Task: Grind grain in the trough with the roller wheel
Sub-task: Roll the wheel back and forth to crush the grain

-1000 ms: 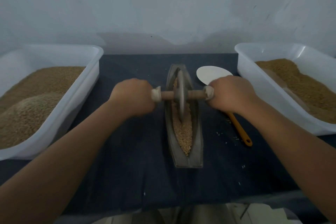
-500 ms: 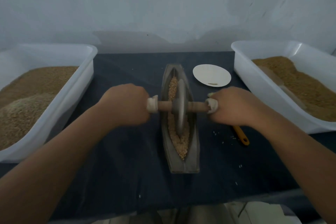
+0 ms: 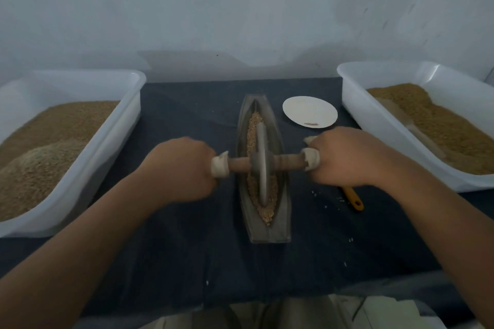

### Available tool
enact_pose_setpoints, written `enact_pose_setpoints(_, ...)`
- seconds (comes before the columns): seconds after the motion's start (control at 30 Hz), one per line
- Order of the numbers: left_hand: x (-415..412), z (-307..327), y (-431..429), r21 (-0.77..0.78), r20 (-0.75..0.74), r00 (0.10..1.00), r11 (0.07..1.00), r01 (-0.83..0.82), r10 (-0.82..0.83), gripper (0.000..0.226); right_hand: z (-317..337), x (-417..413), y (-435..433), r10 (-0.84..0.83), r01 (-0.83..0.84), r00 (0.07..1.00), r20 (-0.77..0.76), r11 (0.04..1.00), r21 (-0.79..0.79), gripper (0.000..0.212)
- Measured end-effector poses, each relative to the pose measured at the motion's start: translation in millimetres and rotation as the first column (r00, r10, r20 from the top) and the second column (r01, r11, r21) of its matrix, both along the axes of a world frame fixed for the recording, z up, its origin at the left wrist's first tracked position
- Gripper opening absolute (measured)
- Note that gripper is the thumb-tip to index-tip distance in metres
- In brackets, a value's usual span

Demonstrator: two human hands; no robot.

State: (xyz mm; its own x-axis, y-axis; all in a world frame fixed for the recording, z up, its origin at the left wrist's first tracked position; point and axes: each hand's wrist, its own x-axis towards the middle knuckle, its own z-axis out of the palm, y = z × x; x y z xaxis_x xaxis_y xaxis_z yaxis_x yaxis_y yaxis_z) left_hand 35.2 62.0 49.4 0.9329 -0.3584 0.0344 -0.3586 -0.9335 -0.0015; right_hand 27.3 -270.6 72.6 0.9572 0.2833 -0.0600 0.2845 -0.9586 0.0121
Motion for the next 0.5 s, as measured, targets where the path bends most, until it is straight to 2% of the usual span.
enact_pose_setpoints(0.1, 6.1, -7.3, -1.9, -0.005, 0.013, 0.999, 0.999, -0.043, 0.043, 0.03, -2.2, 13.0, 2.7, -0.014, 0.014, 1.0, 0.015, 1.0, -0.017, 0.027)
enact_pose_setpoints(0.23, 65.5, 3.0, -23.7, -0.021, 0.07, 0.985, 0.987, -0.158, 0.159, 0.028, -10.4, 64.0, 16.6, -0.084, 0.086, 0.949, 0.304, 0.996, 0.006, 0.024)
enact_pose_setpoints(0.3, 87.3, 9.8, -29.2, -0.047, 0.065, 0.979, 0.981, -0.189, 0.192, 0.032, -8.9, 82.0, 20.5, -0.094, 0.101, 0.92, 0.381, 0.995, 0.001, 0.027)
enact_pose_setpoints(0.4, 81.8, 12.7, -30.7, -0.027, 0.055, 0.985, 0.986, -0.163, 0.164, 0.027, -3.5, 84.3, 19.4, -0.102, 0.112, 0.948, 0.302, 0.994, -0.016, 0.025)
enact_pose_setpoints(0.5, 45.6, 11.1, -19.8, 0.019, 0.02, 0.999, 0.999, -0.049, 0.048, 0.022, -4.0, 50.1, 7.7, -0.082, 0.083, 0.996, 0.036, 0.997, -0.01, 0.019)
